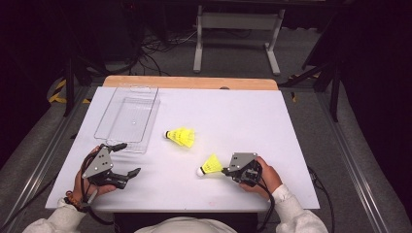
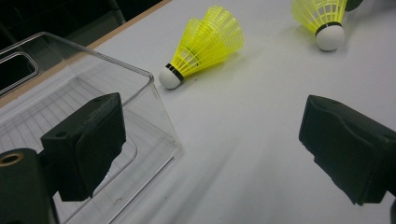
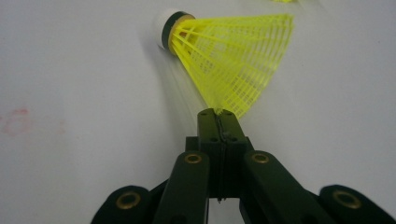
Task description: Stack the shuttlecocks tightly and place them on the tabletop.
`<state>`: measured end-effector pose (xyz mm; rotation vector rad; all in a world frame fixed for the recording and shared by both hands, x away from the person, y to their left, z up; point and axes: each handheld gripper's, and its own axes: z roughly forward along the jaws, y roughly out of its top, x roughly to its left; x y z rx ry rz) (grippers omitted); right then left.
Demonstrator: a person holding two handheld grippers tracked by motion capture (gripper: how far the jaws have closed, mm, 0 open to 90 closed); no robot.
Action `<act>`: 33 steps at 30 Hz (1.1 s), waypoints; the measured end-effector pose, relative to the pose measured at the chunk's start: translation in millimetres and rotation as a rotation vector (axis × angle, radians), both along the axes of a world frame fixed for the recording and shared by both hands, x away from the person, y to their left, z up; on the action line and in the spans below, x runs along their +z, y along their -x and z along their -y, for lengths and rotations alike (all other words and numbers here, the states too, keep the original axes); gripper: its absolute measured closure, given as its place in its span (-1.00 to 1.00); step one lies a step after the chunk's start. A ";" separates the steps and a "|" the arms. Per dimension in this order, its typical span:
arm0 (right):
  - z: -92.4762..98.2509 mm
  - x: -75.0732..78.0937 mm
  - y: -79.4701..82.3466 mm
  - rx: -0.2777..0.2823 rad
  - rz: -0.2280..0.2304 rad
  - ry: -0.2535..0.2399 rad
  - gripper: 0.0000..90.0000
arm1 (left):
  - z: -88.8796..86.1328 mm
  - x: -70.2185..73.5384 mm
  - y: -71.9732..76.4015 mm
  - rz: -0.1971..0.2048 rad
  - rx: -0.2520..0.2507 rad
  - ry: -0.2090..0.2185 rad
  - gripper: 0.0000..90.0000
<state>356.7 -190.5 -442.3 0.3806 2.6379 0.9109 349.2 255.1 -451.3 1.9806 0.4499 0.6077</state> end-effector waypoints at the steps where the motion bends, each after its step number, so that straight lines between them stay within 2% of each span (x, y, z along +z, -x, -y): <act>1: 1.0 1.0 -0.2 -0.004 0.002 -0.012 1.00 | 0.1 0.0 0.0 0.000 0.000 0.001 -0.82; 17: 0.5 2.3 1.1 -0.005 0.013 -0.032 1.00 | -0.9 0.9 0.1 0.001 0.003 0.009 -0.82; 33: 0.2 4.2 1.6 -0.025 0.034 -0.081 1.00 | -2.7 2.1 0.3 0.006 0.007 0.011 -0.82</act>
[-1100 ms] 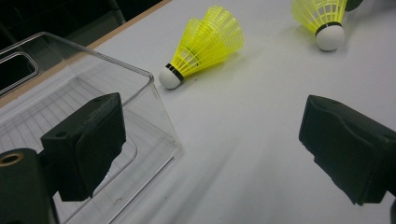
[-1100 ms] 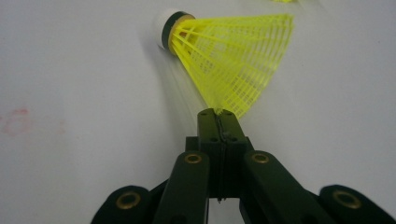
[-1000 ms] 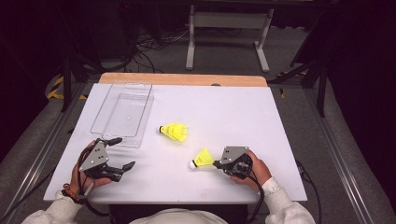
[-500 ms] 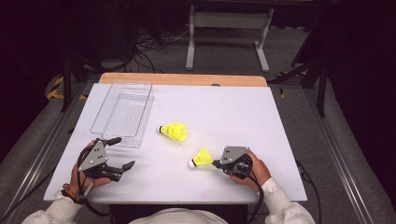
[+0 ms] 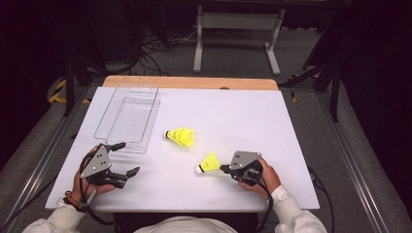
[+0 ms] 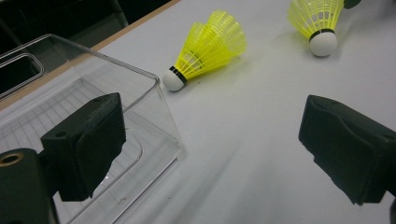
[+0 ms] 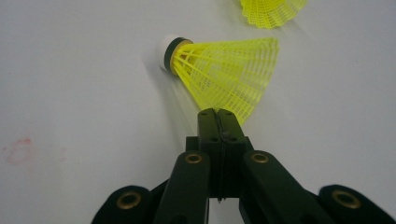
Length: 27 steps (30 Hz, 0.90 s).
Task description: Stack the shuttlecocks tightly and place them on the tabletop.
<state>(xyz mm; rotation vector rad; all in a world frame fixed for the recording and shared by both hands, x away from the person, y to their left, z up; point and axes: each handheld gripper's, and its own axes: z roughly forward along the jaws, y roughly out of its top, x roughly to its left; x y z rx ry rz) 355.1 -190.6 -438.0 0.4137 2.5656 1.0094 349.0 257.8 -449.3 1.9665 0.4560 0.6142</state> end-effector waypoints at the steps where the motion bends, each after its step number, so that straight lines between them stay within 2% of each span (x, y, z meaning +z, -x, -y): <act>1: -0.1 0.1 0.1 -0.001 0.003 -0.001 1.00 | 0.2 -0.1 0.1 -0.001 -0.001 0.000 -0.82; 13: 1.9 2.2 -0.5 -0.025 0.013 -0.043 1.00 | 0.4 0.1 0.5 -0.002 0.000 0.003 -0.82; 16: 2.2 1.6 -0.6 -0.023 0.009 -0.041 1.00 | -0.3 0.0 0.2 -0.002 0.001 0.005 -0.82; 19: 1.8 -1.3 -2.5 -0.008 -0.024 -0.028 1.00 | -0.3 -0.2 0.0 -0.002 0.001 0.002 -0.82; 22: 2.1 -3.6 -3.5 -0.010 -0.038 -0.023 1.00 | -0.1 0.0 0.4 -0.002 0.000 0.004 -0.82; 23: 2.5 -4.9 -4.6 0.000 -0.058 -0.018 1.00 | -0.2 0.1 0.4 -0.001 0.000 0.004 -0.82; 27: 2.3 -6.9 -4.8 0.007 -0.058 -0.003 1.00 | -0.3 0.0 0.2 -0.003 0.000 0.006 -0.82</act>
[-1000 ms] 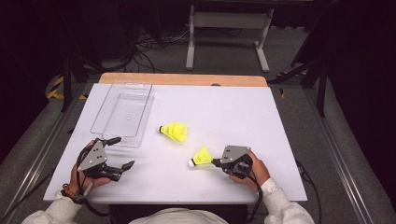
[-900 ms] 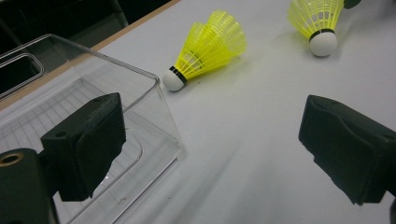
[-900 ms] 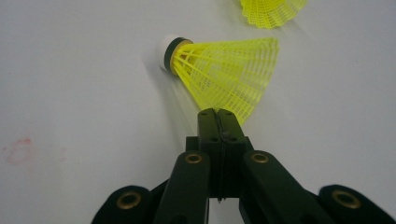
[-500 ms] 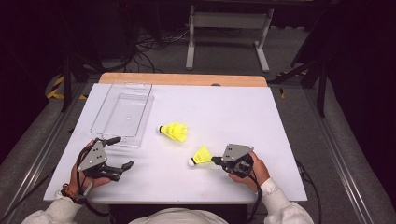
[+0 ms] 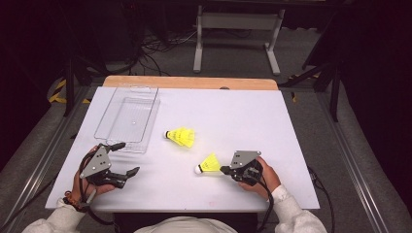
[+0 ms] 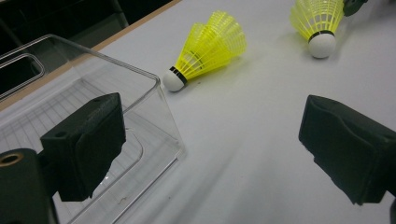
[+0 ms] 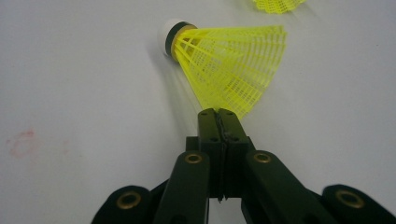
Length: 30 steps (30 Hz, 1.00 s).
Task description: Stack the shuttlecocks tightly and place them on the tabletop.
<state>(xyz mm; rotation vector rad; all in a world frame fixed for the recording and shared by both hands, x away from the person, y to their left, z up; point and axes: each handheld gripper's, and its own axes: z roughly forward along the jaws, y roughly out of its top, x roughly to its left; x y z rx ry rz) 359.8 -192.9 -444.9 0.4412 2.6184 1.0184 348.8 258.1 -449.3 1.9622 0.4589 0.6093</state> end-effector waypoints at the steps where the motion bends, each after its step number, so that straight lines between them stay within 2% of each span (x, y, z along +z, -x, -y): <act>1: 0.0 0.0 0.0 0.000 0.000 0.000 1.00 | 0.0 0.0 0.0 0.000 0.000 0.000 -0.82; 6: -1.2 -1.6 0.2 0.011 -0.014 0.014 0.90 | 0.1 0.1 0.3 0.001 -0.002 -0.002 -0.82; 7: -1.8 -2.4 0.0 0.017 -0.023 0.015 0.78 | 0.2 0.0 0.3 0.001 -0.001 -0.003 -0.82; 9: -2.1 -2.7 -0.2 0.020 -0.031 0.015 0.78 | 0.3 0.0 0.3 0.001 -0.001 -0.003 -0.82; 13: -6.3 -2.8 0.5 0.033 -0.023 0.027 0.66 | 0.3 -0.1 -0.2 0.003 -0.002 -0.007 -0.82; 18: -13.3 -2.0 -0.9 0.042 -0.020 0.018 0.60 | 1.2 -0.6 -0.3 0.002 -0.004 -0.010 -0.82; 21: -18.3 -3.6 -1.5 0.041 -0.013 0.035 0.75 | 1.4 -0.9 -0.6 0.000 -0.005 -0.010 -0.82; 24: -20.9 -3.0 -0.8 0.055 -0.003 0.034 0.98 | 1.2 -0.9 -0.4 0.003 -0.005 -0.010 -0.82; 30: -23.3 -1.1 2.2 0.061 0.020 0.037 1.00 | 0.5 -0.6 -0.5 0.000 -0.007 -0.010 -0.82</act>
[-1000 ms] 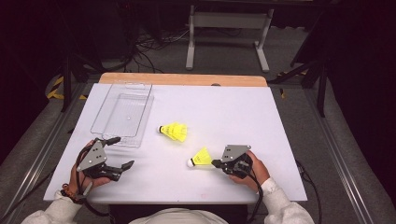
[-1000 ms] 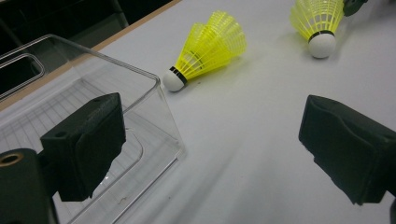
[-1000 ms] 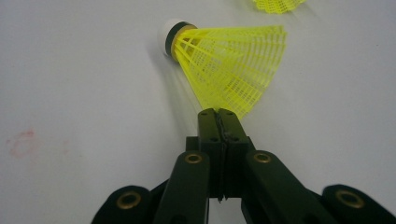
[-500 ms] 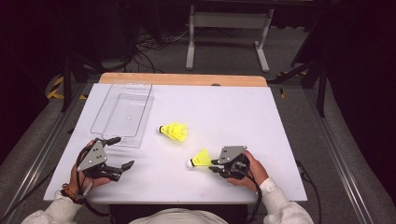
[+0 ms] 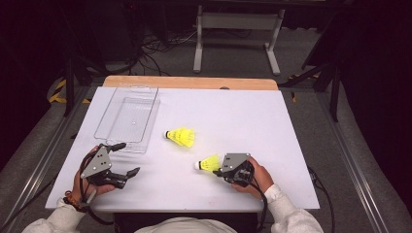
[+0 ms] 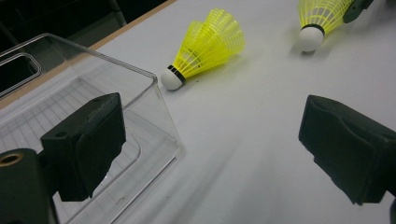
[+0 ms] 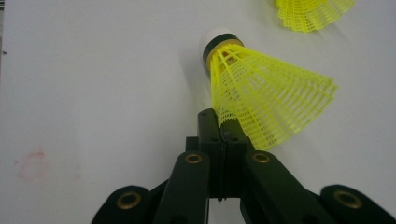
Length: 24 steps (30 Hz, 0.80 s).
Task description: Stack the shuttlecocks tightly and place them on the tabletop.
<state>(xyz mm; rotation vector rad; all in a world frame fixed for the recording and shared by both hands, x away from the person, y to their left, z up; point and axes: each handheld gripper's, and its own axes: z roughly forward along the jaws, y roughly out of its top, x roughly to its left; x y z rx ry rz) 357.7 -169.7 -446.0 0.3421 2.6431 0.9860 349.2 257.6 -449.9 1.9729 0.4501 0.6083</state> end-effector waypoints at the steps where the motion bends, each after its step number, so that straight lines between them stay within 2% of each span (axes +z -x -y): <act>1: 0.2 0.5 0.2 -0.002 0.004 -0.005 1.00 | -0.1 0.2 0.0 -0.001 -0.001 0.003 -0.82; 24: 8.5 9.5 -0.5 -0.084 0.078 -0.094 1.00 | 0.2 0.5 0.8 0.005 0.002 0.010 -0.82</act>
